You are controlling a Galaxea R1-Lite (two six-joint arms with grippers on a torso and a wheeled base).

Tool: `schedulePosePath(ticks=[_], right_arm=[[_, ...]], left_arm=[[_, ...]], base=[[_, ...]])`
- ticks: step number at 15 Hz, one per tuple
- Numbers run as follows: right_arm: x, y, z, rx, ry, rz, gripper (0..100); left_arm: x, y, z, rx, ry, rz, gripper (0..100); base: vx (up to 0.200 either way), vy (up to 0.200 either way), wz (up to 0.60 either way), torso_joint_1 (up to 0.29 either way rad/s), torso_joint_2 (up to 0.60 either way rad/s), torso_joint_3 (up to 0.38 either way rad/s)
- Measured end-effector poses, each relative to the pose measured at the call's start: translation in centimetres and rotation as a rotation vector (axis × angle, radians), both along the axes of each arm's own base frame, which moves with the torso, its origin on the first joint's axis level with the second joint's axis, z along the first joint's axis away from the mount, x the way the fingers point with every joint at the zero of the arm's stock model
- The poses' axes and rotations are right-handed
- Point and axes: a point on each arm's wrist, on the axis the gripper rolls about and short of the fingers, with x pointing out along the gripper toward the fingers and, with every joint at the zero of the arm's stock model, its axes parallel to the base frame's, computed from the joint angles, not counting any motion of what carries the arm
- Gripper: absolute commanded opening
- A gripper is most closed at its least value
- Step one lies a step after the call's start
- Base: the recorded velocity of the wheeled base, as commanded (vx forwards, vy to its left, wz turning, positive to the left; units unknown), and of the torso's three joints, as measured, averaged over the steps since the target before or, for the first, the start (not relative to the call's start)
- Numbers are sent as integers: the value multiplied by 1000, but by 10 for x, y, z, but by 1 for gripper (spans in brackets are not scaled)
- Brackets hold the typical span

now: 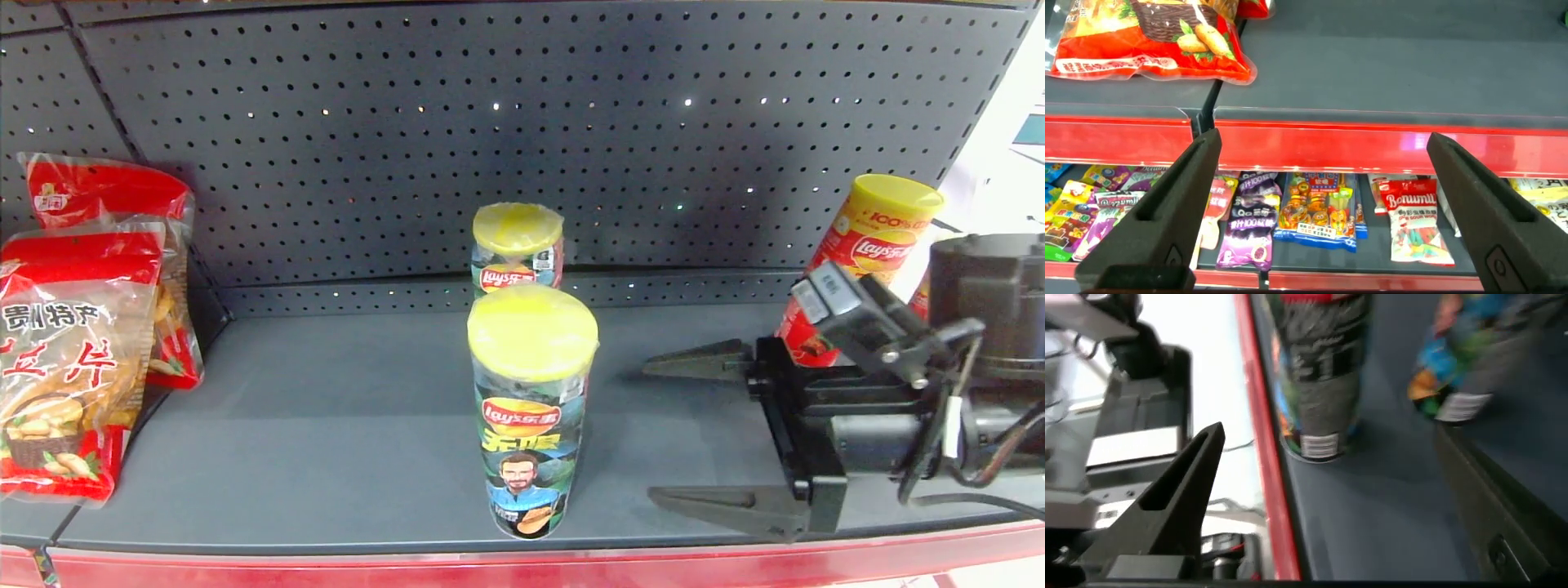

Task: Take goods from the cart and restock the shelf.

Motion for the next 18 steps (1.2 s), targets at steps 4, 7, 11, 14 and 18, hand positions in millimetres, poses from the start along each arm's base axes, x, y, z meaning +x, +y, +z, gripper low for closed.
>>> schedulePosePath(ticks=[4,7,11,14,18], right_arm=[[-18,-40,42,89,-162,-139,100],[-49,-65,73,174,-267,-234,100],[-108,-97,100,335,-361,-413,100],[-149,-116,97,429,-415,-582,100],[-171,-126,47,491,-446,-792,100]], left_arm=[[0,0,0,0,0,0,100],[0,0,0,0,0,0,100],[0,0,0,0,0,0,100],[0,0,0,0,0,0,100],[0,0,0,0,0,0,100]], base=[[0,0,0,0,0,0],[0,0,0,0,0,0],[0,0,0,0,0,0],[0,0,0,0,0,0],[0,0,0,0,0,0]])
